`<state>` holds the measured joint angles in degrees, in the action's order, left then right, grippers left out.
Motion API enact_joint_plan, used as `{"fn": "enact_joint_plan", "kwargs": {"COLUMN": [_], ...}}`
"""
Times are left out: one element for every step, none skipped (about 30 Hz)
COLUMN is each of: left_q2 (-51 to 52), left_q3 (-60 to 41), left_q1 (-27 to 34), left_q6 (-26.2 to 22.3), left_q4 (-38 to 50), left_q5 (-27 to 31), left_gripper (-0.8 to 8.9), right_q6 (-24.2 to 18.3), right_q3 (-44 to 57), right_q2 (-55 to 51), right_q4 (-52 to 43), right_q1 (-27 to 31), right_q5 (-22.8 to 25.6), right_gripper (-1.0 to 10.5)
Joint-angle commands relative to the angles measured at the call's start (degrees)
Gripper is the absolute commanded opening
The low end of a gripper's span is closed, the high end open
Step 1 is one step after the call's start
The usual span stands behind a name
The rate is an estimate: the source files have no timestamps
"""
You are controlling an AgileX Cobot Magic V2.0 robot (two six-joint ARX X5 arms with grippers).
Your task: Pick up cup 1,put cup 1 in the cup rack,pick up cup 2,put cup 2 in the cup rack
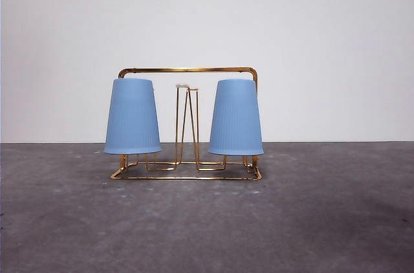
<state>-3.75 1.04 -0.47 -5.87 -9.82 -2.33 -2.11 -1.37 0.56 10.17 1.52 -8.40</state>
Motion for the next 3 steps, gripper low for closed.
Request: {"fn": "enact_joint_plan", "kwargs": {"left_q2": [0.0, 0.0, 0.0], "left_q3": [-0.5, -0.5, -0.5], "left_q1": [0.2, 0.2, 0.2], "left_q6": [0.5, 0.5, 0.5], "left_q4": [0.2, 0.2, 0.2], "left_q5": [-0.3, -0.2, -0.2], "left_gripper": [-0.03, -0.03, -0.03], "right_q6": [0.6, 0.6, 0.6], "right_q3": [0.5, 0.5, 0.5], "right_q2": [-0.1, -0.1, -0.1], "right_q4": [-0.3, -0.3, -0.3], "right_q1": [0.0, 0.0, 0.0], "right_q5": [0.1, 0.1, 0.1], "right_gripper": [0.0, 0.0, 0.0]}}
